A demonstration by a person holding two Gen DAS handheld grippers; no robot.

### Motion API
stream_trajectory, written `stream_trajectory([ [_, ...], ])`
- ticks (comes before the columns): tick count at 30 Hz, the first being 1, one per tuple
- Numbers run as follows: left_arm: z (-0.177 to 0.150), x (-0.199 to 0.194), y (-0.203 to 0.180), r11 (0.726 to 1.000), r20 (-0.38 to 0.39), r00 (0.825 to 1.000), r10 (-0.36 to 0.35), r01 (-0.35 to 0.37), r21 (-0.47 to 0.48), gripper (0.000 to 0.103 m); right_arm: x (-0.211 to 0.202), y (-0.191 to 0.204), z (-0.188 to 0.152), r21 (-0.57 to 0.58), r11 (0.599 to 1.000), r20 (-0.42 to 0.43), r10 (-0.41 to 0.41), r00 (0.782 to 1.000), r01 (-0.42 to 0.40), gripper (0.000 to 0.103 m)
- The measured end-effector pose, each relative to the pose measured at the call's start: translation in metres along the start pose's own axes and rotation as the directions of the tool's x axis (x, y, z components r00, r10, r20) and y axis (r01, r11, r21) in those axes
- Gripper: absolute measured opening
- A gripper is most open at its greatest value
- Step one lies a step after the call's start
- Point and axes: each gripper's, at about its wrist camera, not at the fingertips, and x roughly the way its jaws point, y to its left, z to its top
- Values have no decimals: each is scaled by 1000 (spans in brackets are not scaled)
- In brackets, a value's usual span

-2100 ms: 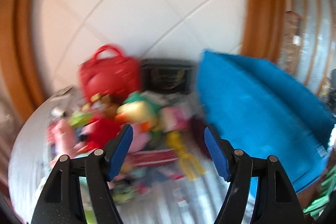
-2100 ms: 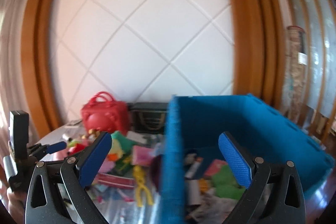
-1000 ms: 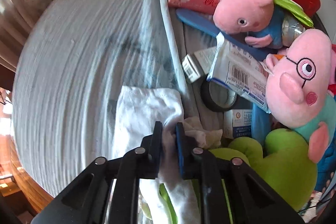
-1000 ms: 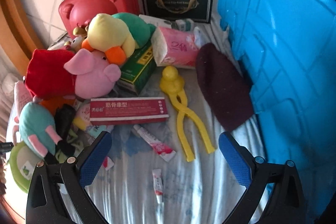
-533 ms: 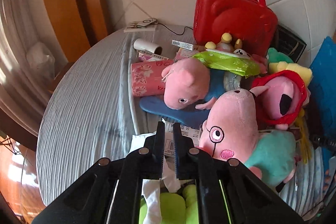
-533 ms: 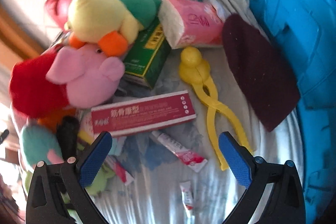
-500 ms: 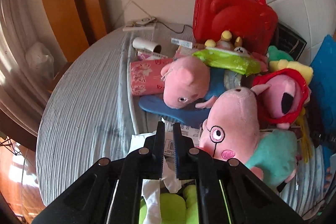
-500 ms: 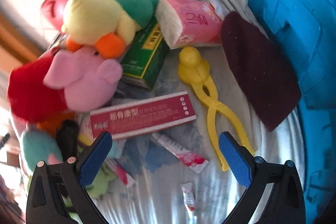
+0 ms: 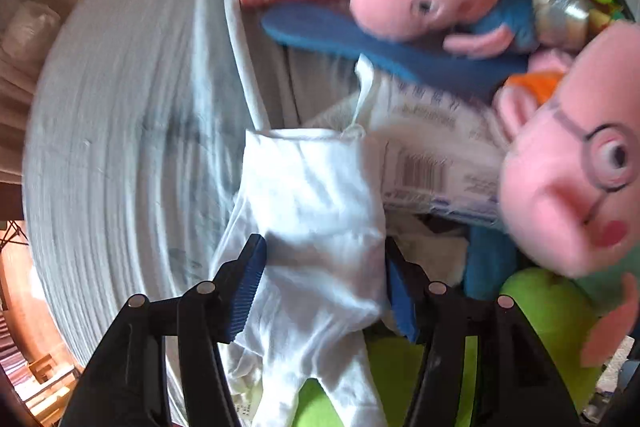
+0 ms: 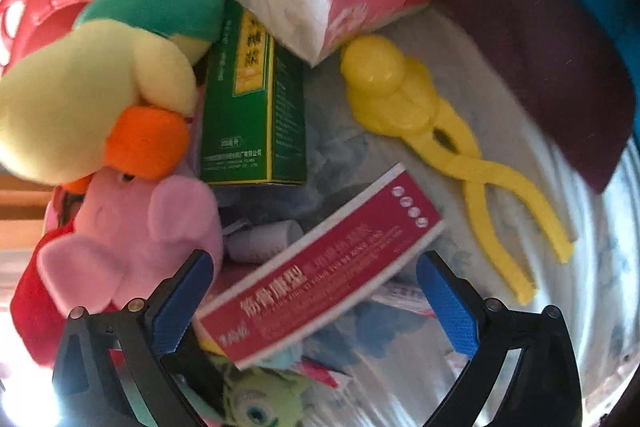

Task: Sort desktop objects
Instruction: 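Grasp the red ointment box with the right tool while the left tool grasps a white sock, then carry the red box and white sock into the blue bin and release both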

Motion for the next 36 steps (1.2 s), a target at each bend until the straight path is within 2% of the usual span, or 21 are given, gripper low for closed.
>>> stream_trajectory([
  [2,-2,-3,2,1000,38,999,-23,23,9,54,8,3,1,-2,999,-16,-44,999,44,103],
  [3,-2,-5,3,1000,55,998,-30,30,10,38,10,4,1,-13,999,-16,-52,999,52,103],
  [5,-2,-11,5,999,83,996,-44,43,11,20,11,8,-2,-43,996,-5,-79,997,79,83],
  [6,-3,-13,5,999,100,994,-40,39,15,12,11,9,-4,-51,995,-4,-87,996,87,59],
  [7,-3,-16,3,999,117,993,-31,28,25,11,13,9,-5,-50,995,-12,-91,996,91,48],
  [8,-4,-20,2,999,141,990,-21,17,33,9,14,9,-6,-55,995,-17,-80,997,79,44],
  [12,-10,-41,1,999,222,975,-19,11,37,8,6,17,-18,-120,987,15,-102,995,103,44],
  [16,-22,-71,-2,999,311,950,-24,11,41,8,-18,18,-35,-148,986,62,-64,996,73,44],
  [19,-30,-98,-7,999,384,923,-25,6,50,8,-49,20,-48,-179,981,136,-48,990,72,44],
  [22,-38,-127,-12,998,455,889,-43,13,69,8,-93,23,-67,-216,973,237,-23,971,76,44],
  [24,-44,-148,-23,996,507,861,-47,0,93,8,-123,26,-85,-239,968,309,-3,951,81,44],
  [27,-56,-182,-45,989,576,813,-79,-7,146,8,-177,11,-112,-278,956,422,37,906,90,44],
  [28,-60,-193,-55,985,594,798,-103,1,170,8,-192,17,-115,-289,953,453,52,890,92,44],
  [30,-69,-214,-80,974,629,762,-155,12,226,8,-231,9,-132,-306,946,525,75,848,105,44],
  [33,-80,-238,-117,954,655,721,-227,30,298,8,-286,-11,-146,-312,942,617,105,780,120,44],
  [36,-93,-263,-170,918,662,677,-320,48,394,8,-333,-32,-154,-303,945,690,129,712,122,44],
])
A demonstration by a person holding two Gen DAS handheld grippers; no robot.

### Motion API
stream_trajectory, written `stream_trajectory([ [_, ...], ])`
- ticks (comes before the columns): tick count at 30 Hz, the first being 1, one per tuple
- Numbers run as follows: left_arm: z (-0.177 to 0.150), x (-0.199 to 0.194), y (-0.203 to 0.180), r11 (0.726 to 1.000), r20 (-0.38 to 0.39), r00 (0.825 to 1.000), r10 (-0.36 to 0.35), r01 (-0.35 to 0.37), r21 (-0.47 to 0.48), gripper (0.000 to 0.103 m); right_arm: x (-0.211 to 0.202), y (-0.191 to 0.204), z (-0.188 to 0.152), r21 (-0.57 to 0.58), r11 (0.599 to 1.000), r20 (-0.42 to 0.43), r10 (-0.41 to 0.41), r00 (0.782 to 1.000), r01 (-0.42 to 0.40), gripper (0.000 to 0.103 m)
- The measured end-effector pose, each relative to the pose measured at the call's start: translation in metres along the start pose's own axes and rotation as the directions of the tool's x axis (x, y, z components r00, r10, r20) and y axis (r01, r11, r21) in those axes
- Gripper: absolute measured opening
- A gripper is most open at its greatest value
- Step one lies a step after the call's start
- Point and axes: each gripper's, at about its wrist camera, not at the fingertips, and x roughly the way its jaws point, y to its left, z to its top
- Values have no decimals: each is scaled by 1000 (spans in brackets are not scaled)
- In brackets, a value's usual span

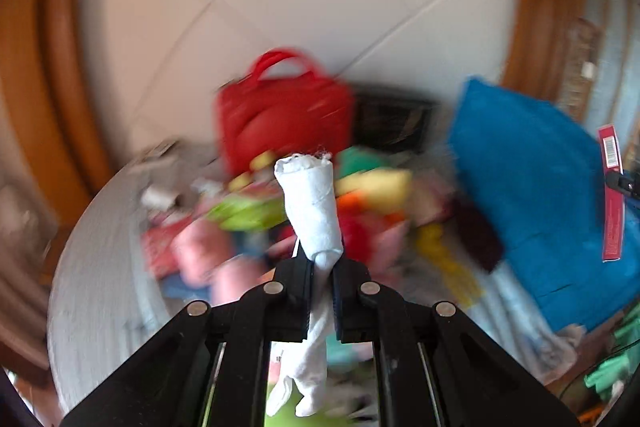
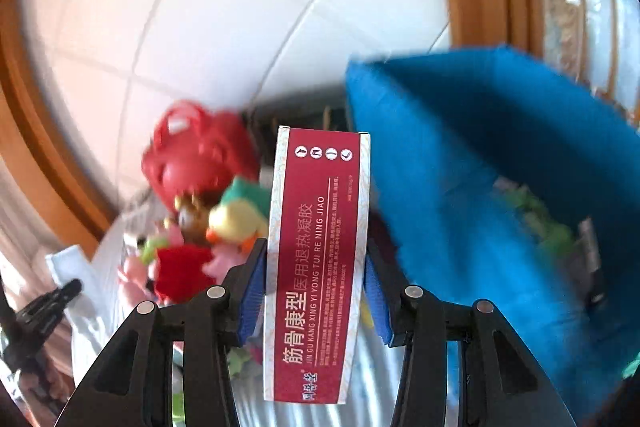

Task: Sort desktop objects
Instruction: 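Carry the red box and white sock into the blue bin and release both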

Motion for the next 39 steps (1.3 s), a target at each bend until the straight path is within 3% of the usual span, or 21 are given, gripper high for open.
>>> stream_trajectory([
  [3,23,-6,-61,994,47,994,-96,92,63,8,-43,-33,15,-1,1000,85,-26,996,26,44],
  [6,47,-11,-128,975,81,978,-194,184,124,8,-73,-73,26,9,997,145,-72,987,72,44],
  [13,91,-22,-295,894,96,909,-405,371,253,8,-105,-181,48,28,986,197,-167,966,164,44],
  [14,94,-19,-313,888,86,907,-413,379,260,8,-102,-195,50,27,985,190,-174,966,172,44],
  [18,103,-10,-385,867,54,899,-435,402,294,8,-88,-246,52,26,981,151,-195,969,193,44],
  [27,81,46,-492,846,-143,915,-377,403,349,8,-53,-316,37,-27,966,54,-255,965,257,44],
  [32,60,60,-514,839,-190,933,-307,359,409,8,-33,-335,32,-64,958,20,-279,960,279,44],
  [39,51,72,-523,842,-215,935,-281,348,413,8,-22,-347,30,-90,942,0,-324,946,323,42],
])
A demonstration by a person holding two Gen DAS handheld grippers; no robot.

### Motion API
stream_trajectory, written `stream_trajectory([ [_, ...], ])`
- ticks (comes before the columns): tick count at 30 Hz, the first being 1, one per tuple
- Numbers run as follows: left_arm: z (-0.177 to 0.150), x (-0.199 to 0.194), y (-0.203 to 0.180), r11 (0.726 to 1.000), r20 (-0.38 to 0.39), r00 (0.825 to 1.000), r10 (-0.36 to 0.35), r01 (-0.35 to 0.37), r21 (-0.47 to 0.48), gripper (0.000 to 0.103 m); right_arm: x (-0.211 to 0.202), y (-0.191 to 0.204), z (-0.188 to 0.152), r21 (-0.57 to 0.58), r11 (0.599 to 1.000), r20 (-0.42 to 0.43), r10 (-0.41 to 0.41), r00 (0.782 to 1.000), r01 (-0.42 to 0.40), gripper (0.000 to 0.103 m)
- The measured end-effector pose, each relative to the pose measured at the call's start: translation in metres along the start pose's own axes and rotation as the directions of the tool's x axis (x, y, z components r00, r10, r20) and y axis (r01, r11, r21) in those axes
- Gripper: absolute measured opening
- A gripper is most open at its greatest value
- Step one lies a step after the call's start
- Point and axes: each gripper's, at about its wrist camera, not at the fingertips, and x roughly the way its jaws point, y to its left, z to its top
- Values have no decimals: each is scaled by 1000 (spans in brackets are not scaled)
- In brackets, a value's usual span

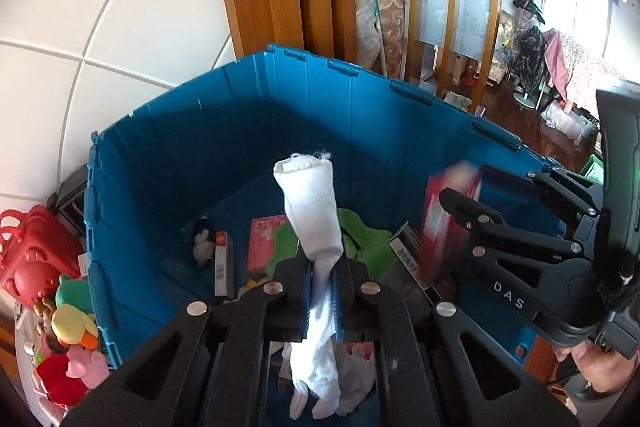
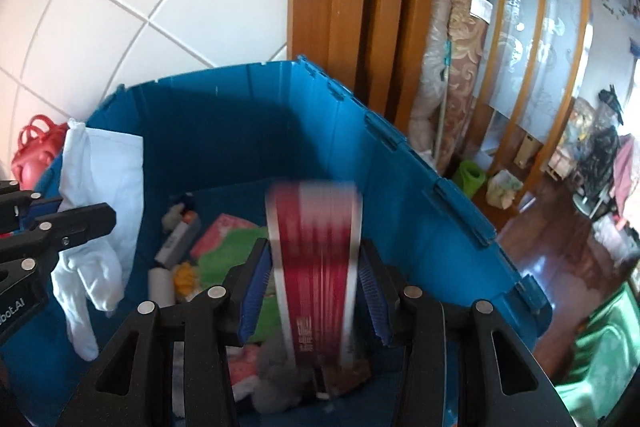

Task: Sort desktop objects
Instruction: 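Carry the red box and white sock into the blue bin and release both, then move both tools to the green plush toy and grasp it together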

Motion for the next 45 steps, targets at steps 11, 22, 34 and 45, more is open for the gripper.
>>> stream_trajectory([
  [11,-11,3,13,998,1,999,39,-39,-55,75,5,-11,-1,20,1000,5,-1,1000,1,86],
  [22,-52,-84,48,981,236,958,163,-133,-139,79,-67,19,0,8,999,209,50,977,-53,103],
  [34,-199,-166,186,805,186,839,512,-393,-445,80,-143,155,-8,-171,891,345,454,822,-420,103],
  [45,-427,-195,314,436,-226,700,678,-630,-643,80,-121,369,-89,-338,693,92,697,711,-637,103],
])
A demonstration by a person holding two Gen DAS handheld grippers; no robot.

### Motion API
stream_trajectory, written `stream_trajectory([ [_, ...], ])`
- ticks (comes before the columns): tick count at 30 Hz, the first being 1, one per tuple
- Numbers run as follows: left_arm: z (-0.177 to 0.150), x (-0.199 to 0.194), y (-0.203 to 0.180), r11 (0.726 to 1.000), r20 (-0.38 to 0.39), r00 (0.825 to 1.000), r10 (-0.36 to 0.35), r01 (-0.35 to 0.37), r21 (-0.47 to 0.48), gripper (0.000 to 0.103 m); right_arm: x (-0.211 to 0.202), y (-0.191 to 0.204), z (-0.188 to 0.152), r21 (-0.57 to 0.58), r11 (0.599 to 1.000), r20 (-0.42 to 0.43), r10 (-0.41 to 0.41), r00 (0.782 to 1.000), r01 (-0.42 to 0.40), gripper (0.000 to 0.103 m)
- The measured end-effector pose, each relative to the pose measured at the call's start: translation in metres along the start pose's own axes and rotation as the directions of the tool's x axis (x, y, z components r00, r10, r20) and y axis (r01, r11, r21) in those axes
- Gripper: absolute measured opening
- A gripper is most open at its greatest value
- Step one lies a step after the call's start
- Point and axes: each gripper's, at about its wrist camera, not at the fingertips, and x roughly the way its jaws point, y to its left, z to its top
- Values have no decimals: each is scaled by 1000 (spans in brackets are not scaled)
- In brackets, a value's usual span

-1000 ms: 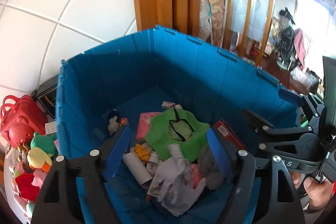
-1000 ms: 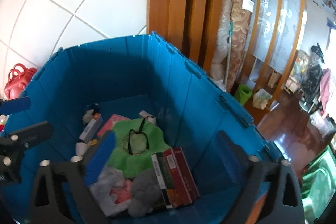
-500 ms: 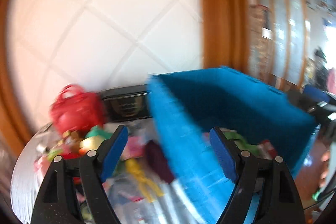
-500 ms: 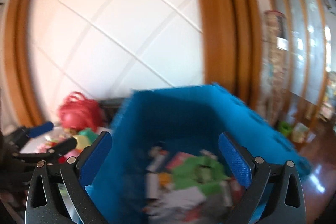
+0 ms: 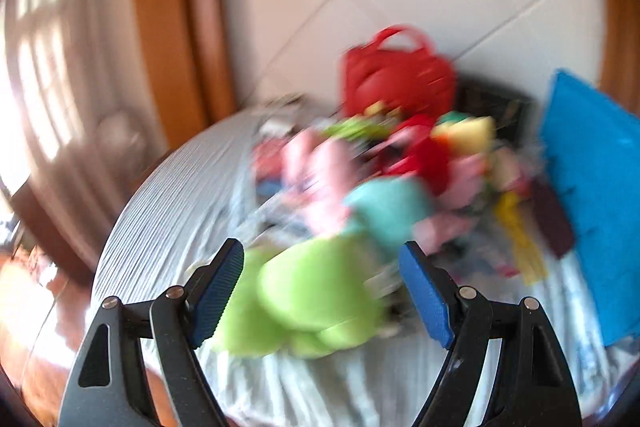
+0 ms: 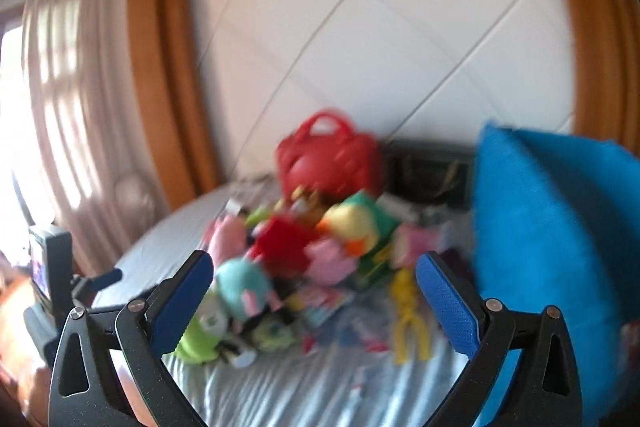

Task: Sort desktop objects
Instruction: 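Move both tools to the green plush toy and grasp it together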

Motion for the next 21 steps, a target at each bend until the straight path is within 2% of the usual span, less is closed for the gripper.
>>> stream_trajectory([
  [5,-44,39,39,997,-112,990,82,-80,24,80,58,51,-45,-24,998,-83,64,995,-66,103],
  [7,-57,48,49,997,-150,986,69,-66,27,80,81,69,-63,-49,996,-141,61,988,-69,103],
  [10,-68,62,57,1000,-187,982,10,-9,6,80,115,91,-88,-70,995,-248,49,968,-68,103],
  [13,-79,85,59,999,-220,976,0,9,42,80,140,108,-109,-80,994,-301,51,952,-79,103],
  [17,-86,99,67,998,-252,966,-54,60,14,80,168,127,-130,-108,990,-373,40,927,-86,103],
  [21,-85,109,66,998,-257,965,-50,61,35,82,193,141,-143,-132,986,-439,29,898,-97,103],
])
